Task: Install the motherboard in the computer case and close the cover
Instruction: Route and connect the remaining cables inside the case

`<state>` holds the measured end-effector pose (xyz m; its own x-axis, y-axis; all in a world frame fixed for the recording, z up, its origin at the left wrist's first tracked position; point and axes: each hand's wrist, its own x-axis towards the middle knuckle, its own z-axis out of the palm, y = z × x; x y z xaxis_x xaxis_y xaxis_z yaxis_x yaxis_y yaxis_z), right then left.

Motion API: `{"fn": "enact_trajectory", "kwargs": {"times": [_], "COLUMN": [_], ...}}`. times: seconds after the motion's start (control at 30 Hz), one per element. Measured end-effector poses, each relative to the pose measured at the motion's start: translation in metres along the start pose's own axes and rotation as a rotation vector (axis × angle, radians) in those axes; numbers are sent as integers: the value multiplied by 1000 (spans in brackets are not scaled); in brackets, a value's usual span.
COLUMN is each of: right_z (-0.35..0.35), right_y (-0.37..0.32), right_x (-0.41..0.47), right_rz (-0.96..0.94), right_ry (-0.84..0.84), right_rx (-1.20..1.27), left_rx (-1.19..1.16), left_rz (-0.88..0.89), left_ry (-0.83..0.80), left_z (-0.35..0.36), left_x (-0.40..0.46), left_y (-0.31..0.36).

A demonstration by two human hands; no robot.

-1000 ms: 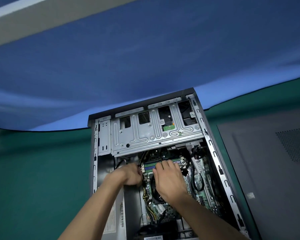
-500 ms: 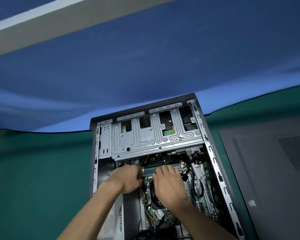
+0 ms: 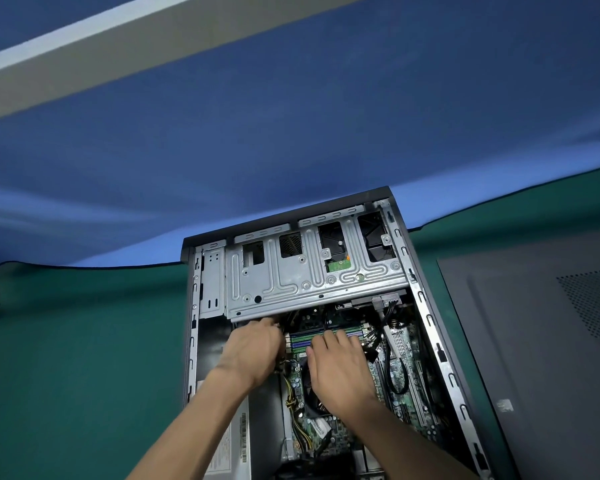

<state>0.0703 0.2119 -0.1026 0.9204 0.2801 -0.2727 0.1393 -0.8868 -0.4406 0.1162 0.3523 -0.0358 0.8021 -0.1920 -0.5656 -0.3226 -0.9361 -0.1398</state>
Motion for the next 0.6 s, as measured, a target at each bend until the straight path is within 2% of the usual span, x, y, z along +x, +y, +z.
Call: {"fn": "enact_trajectory", "kwargs": {"times": [0.17,0.3,0.5,0.6], "right_z": [1,1,-1,-1], "right_y": [0,-1,-1,-1], "right_x": [0,0,-1,-1], "right_rz": [1,-7,-12,-9], "right_ry": [11,30,28,21], "right_rx": [-7,-27,-43,-39], "left_rx": [-133,-512,-1012,-1116], "left_rz": [-17,-69,-195,-253], "left_ry": [-33,-84,-30,-104], "left_z": [5,8,9,6], "left_x": [-1,-2,-1,0], "left_y": [2,2,3,5]}}
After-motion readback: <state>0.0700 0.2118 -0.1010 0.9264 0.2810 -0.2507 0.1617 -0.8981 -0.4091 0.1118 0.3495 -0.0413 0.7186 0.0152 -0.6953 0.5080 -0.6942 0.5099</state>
